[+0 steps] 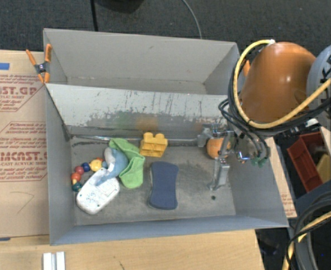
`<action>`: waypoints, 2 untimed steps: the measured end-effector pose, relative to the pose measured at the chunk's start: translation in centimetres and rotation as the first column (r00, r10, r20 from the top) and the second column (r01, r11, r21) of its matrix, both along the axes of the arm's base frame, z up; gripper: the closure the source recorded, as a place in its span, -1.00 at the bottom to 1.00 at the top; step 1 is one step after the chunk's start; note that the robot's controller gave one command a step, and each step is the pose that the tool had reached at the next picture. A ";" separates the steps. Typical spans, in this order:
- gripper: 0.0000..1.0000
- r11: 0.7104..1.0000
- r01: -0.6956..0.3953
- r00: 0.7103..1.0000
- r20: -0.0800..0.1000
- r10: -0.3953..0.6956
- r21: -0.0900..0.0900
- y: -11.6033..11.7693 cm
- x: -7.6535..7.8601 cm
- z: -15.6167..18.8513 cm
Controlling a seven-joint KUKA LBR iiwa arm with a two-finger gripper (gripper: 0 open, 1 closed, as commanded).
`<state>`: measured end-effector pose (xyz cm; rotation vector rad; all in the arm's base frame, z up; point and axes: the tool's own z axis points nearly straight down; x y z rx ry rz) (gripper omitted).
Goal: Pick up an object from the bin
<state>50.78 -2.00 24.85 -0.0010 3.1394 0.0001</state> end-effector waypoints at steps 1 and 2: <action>-1.00 0.999 0.042 0.999 0.009 -0.042 0.001 3.1 4.0 -4.2; -1.00 0.998 -0.058 0.998 -0.003 0.058 0.000 6.7 2.5 -8.2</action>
Offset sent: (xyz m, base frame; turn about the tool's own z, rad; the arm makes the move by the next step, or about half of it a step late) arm -0.0036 0.0953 -0.1005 -0.1942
